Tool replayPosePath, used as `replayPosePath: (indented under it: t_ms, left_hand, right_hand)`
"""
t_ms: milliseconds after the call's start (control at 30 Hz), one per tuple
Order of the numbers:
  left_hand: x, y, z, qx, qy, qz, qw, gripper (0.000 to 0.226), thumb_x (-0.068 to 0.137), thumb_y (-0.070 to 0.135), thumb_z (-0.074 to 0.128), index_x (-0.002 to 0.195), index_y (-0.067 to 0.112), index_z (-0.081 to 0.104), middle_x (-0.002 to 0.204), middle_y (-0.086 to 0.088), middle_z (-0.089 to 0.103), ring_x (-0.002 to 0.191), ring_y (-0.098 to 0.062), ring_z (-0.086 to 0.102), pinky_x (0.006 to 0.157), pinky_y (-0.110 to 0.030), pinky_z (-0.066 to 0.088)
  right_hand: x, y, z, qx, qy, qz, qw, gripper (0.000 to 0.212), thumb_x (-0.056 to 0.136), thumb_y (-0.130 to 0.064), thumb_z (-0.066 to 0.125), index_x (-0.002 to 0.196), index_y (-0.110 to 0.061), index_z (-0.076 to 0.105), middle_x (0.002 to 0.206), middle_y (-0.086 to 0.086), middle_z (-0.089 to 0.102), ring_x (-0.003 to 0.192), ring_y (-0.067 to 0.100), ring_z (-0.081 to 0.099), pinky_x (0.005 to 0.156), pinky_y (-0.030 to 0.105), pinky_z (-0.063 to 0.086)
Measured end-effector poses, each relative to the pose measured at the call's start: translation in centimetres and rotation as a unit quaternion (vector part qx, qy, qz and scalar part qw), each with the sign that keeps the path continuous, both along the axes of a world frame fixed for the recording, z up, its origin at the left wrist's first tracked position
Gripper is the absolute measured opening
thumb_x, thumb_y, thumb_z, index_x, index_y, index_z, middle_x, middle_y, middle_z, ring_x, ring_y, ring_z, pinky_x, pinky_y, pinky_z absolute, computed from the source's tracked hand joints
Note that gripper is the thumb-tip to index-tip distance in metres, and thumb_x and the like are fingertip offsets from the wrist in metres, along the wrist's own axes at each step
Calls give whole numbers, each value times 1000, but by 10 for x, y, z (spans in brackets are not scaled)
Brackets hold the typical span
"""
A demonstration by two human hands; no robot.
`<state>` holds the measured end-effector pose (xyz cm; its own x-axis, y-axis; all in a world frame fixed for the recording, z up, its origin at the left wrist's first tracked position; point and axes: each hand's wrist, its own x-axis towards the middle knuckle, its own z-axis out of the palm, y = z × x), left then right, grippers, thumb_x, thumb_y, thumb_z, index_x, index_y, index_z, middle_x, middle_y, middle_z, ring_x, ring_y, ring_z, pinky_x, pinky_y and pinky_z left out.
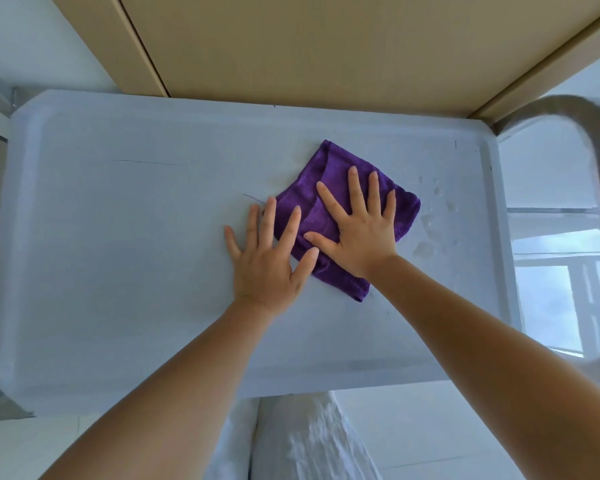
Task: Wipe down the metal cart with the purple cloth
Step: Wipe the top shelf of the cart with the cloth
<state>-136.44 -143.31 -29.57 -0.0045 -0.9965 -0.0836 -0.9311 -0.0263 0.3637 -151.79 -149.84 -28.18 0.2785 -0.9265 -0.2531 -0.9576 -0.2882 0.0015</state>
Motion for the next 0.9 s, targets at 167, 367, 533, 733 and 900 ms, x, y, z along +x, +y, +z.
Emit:
replayPosePath:
  t_ms: [167, 367, 533, 733, 900]
  left_hand:
    - [-1, 0, 1, -1, -3, -6, 1000, 61, 87, 58, 29, 135, 26, 48, 148, -11, 36, 135, -36, 32, 100, -70, 16]
    - [0, -1, 4, 22, 5, -5, 1000, 67, 83, 63, 25, 140, 33, 40, 154, -10, 24, 142, -35, 15, 104, -67, 5]
    - [0, -1, 3, 21, 4, -29, 999, 68, 82, 64, 26, 138, 30, 44, 153, -14, 25, 141, -38, 16, 103, -70, 6]
    - [1, 0, 5, -8, 14, -109, 994, 72, 81, 56, 36, 130, 6, 50, 141, -21, 43, 131, -44, 35, 95, -75, 17]
    - [1, 0, 4, -22, 9, -264, 964, 75, 80, 56, 37, 132, 3, 48, 138, -18, 47, 129, -37, 42, 96, -71, 25]
  right_hand:
    - [3, 23, -1, -6, -22, -43, 999, 84, 73, -82, 5, 147, -43, 3, 158, 11, 0, 143, 41, -3, 109, 63, 3]
    - [10, 51, -4, -8, -28, -107, 994, 80, 75, -79, 12, 147, -43, 3, 158, 11, -1, 143, 41, -6, 109, 62, -1]
    - [16, 71, -1, 13, -22, -155, 988, 81, 73, -77, 5, 147, -43, -2, 158, 10, -7, 143, 40, -11, 110, 61, -3]
    - [17, 100, 0, 13, -31, -179, 983, 81, 75, -77, 10, 147, -41, 1, 158, 13, -2, 142, 42, -7, 109, 63, -1]
    - [18, 122, 0, -30, -40, -178, 983, 75, 79, -71, 28, 143, -32, 35, 150, 19, 31, 135, 49, 25, 101, 69, 21]
